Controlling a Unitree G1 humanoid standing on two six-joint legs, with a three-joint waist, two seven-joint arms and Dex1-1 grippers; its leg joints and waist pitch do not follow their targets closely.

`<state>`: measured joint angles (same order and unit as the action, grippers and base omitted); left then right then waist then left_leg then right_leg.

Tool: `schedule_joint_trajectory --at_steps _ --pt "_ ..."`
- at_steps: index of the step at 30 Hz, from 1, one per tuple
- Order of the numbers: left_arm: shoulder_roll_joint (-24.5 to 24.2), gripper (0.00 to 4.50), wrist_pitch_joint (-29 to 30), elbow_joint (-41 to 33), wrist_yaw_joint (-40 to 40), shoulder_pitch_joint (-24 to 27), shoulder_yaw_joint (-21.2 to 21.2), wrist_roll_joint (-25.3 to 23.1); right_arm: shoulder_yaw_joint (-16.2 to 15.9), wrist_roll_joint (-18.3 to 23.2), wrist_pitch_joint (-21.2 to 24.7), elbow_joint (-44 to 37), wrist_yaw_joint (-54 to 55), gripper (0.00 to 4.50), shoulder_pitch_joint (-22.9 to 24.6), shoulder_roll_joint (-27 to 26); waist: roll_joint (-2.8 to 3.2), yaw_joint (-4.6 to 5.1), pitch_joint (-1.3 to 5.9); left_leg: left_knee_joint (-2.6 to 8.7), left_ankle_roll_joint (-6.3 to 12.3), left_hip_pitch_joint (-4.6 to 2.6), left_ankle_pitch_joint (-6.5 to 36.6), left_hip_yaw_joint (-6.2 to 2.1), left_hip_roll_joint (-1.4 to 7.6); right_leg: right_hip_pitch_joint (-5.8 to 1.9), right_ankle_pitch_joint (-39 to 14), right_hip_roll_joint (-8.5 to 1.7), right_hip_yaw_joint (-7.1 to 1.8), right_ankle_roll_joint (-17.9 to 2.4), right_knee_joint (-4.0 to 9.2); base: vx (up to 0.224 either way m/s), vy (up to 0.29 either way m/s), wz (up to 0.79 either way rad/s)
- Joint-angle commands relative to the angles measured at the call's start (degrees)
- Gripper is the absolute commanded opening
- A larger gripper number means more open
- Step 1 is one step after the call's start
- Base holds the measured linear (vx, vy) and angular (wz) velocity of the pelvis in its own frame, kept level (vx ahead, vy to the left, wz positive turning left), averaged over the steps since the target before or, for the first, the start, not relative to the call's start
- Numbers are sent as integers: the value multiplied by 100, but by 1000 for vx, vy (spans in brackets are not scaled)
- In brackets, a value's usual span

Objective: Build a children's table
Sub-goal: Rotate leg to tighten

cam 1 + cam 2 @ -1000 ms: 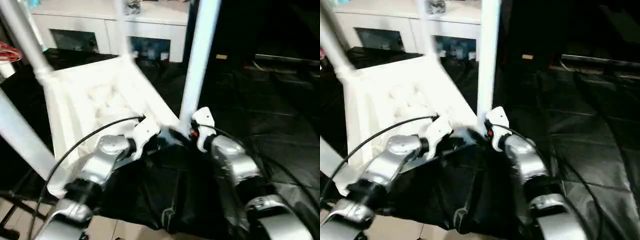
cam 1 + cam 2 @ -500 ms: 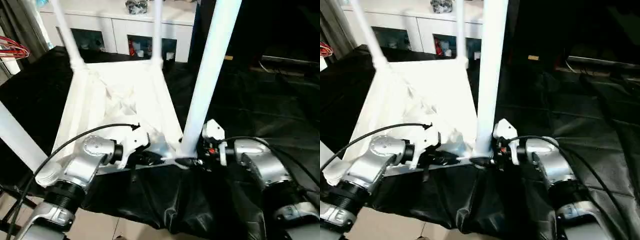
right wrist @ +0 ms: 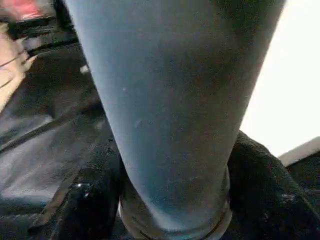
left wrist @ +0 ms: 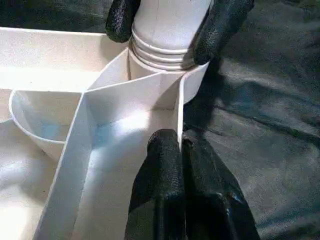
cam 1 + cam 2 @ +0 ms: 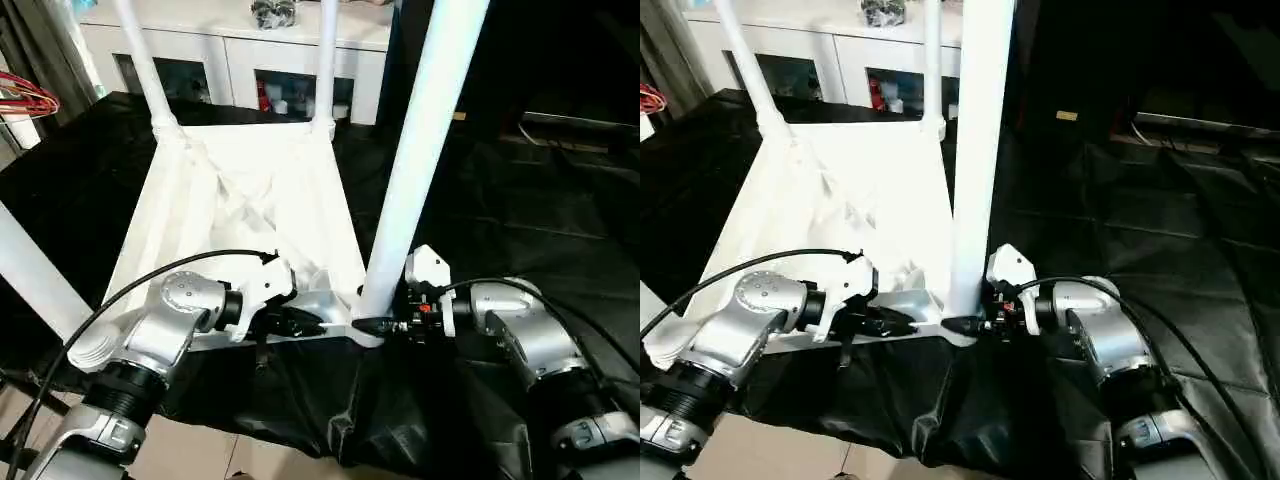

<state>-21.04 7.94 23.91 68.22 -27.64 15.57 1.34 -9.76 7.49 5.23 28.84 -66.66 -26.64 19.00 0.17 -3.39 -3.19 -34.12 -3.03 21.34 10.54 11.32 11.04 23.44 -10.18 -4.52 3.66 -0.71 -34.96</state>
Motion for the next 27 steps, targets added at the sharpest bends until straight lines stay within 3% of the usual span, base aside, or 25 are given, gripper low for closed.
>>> schedule_joint_trajectory --at_steps 1,9,12,14,19,20,27 --pt "287 0 -151 -151 -524 -177 -195 76 -30 31 -71 110 470 259 24 -324 -40 17 380 395 207 -85 1220 -109 236 -275 -1494 -377 -268 -1277 443 0 0 0" --pt "815 0 -21 -20 -1454 -269 -179 -150 206 -325 -163 693 2273 258 -105 -1098 -50 149 375 402 140 -72 1254 -126 211 -275 -1744 -371 -260 -1134 474 0 0 0" --pt "1246 0 133 185 -2229 -446 -97 -406 255 -647 -176 1200 3578 258 -390 -1666 -44 188 369 410 64 -85 1302 -125 207 -247 -1823 -364 -263 -1131 482 0 0 0" --pt "1410 0 149 278 -2508 -509 -71 -511 273 -675 -203 1351 3811 258 -512 -1853 -38 179 375 402 58 -105 1357 -123 206 -244 -1882 -371 -264 -1104 499 0 0 0" --pt "1654 0 147 415 -2814 -616 -58 -631 355 -599 -346 1580 4048 258 -786 -2179 -28 151 392 395 181 -74 1172 -112 203 -267 -1371 -361 -272 -1189 456 0 0 0" --pt "1655 0 148 414 -2823 -625 -67 -625 382 -549 -355 1593 4025 313 -811 -2199 -27 145 396 393 193 -80 1168 -110 203 -271 -1337 -361 -271 -1199 453 0 0 0" --pt "1350 0 11 254 -2286 -551 -150 -457 334 -477 -380 1377 3280 372 -752 -1829 -39 130 388 393 262 -74 1196 -109 208 -285 -1382 -373 -268 -1216 455 0 0 0"
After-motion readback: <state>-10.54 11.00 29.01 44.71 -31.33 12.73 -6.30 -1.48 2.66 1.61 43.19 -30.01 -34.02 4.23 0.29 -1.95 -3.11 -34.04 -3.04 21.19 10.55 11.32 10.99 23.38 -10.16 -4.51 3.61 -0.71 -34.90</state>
